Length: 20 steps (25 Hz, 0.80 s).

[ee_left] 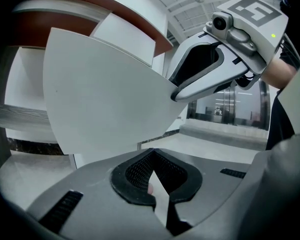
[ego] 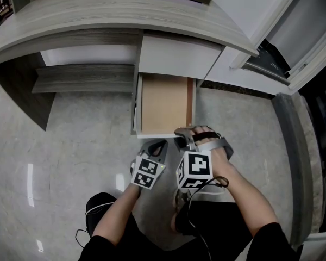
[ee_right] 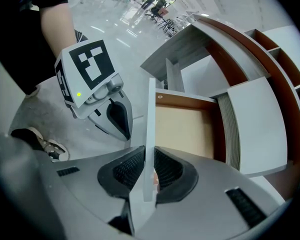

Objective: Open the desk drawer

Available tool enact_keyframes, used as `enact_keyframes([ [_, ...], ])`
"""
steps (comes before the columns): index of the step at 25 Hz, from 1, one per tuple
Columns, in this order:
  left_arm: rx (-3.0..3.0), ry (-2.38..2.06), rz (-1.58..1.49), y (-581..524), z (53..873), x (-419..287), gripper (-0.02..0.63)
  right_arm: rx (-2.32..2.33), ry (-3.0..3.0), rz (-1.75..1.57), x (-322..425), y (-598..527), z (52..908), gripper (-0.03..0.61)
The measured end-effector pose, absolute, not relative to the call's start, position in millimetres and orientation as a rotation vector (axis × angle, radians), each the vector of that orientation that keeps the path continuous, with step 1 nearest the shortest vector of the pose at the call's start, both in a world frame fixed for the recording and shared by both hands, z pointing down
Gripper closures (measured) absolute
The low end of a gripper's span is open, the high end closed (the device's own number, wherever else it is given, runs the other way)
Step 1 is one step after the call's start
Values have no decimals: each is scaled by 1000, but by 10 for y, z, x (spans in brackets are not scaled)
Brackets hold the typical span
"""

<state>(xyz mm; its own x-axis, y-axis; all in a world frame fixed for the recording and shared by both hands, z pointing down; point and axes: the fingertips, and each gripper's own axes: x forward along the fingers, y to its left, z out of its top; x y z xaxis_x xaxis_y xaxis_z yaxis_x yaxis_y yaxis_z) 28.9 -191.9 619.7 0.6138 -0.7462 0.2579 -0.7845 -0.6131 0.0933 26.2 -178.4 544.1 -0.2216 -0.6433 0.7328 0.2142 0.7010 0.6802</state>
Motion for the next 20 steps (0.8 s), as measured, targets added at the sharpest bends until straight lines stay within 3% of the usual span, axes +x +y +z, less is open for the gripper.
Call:
enact_keyframes([
  [20, 2650, -1277, 296, -1899, 6156, 296, 611, 380, -1628, -848, 304, -1777, 5393, 520],
])
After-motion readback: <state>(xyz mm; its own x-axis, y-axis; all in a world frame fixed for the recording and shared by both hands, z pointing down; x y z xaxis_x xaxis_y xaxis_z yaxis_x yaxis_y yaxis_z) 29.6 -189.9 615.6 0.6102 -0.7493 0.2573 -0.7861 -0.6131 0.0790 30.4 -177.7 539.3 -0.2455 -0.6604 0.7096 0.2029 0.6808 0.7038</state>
